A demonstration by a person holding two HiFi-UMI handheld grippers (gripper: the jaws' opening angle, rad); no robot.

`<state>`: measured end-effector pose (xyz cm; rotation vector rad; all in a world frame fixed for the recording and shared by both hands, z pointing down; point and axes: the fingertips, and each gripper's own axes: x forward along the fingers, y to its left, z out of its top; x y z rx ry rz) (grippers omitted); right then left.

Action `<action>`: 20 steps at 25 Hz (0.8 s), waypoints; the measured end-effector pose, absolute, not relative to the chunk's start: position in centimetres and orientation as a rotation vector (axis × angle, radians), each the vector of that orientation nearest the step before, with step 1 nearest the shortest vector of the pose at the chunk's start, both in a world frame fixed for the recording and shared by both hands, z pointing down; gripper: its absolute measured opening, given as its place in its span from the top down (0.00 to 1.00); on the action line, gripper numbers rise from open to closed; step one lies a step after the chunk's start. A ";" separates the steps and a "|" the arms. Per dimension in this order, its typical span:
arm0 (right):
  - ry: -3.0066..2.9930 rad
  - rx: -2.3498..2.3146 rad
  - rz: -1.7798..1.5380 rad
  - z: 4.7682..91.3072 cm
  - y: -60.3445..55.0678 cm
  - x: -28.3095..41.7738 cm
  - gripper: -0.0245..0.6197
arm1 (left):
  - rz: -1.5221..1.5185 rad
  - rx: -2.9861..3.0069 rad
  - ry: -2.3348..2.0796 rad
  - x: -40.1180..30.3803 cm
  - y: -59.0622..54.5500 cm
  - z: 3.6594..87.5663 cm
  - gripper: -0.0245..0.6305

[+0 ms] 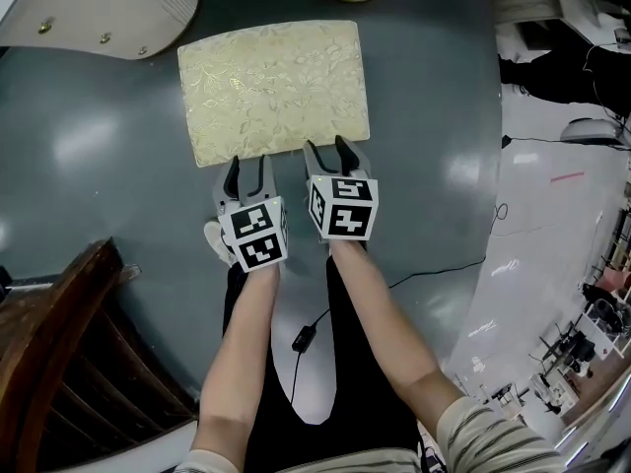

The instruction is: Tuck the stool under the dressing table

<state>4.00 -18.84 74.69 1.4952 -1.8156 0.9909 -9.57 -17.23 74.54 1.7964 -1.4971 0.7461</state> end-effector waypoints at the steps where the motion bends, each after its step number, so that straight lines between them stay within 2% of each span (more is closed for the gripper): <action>1: -1.812 1.497 0.986 74.9 -19.1 4.0 0.62 | 0.755 1.798 -1.501 -9.7 -17.5 74.7 0.69; 20: -1.810 1.457 0.956 76.8 -18.6 4.0 0.61 | 0.795 1.792 -1.478 -9.6 -17.2 77.2 0.67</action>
